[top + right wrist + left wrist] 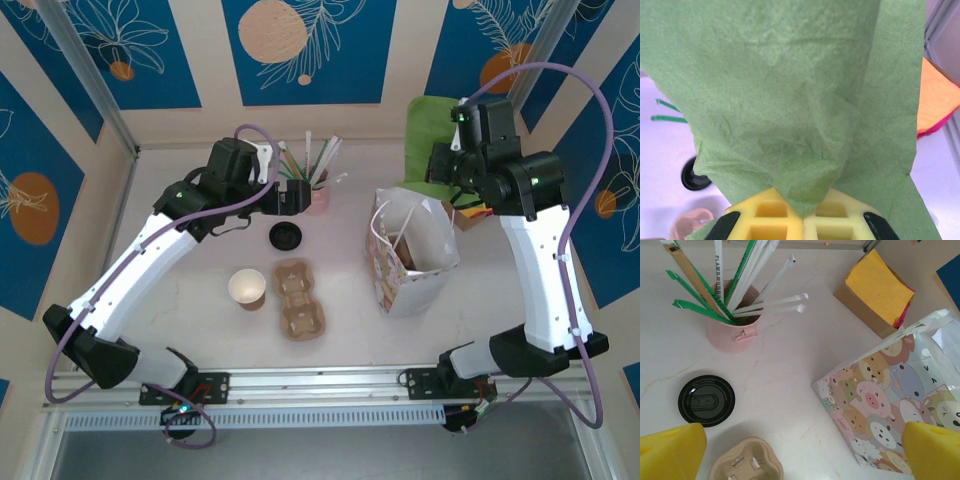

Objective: Pack the takeout coffee

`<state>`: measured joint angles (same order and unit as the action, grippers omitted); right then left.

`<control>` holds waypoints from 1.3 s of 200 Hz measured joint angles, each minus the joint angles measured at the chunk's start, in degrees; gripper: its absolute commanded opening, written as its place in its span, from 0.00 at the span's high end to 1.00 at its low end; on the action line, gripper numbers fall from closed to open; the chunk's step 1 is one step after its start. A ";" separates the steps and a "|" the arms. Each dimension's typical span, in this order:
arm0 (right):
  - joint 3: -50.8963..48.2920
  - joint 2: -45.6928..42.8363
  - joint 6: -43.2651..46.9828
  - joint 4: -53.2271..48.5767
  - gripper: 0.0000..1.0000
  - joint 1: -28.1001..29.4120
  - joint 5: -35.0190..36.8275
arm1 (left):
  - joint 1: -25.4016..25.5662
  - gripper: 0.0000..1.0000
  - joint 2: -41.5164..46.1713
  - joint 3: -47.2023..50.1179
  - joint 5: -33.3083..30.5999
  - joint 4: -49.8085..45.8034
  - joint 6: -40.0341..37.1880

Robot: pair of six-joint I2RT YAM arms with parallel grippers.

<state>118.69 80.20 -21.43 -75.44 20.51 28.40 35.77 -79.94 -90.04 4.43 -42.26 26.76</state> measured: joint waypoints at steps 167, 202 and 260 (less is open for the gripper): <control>-14.45 0.42 3.41 -11.08 1.00 10.86 11.28 | 0.00 0.00 0.00 2.05 0.44 1.14 0.42; -15.85 0.72 3.37 -12.24 1.00 12.44 13.00 | 0.00 0.00 0.00 2.05 0.42 1.14 0.42; -18.82 0.76 2.29 -12.96 1.00 13.66 13.62 | 0.00 0.00 -0.04 2.08 0.44 1.16 0.42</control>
<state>99.88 80.97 -19.14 -88.40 34.17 42.02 35.77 -79.99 -87.96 4.86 -41.10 27.18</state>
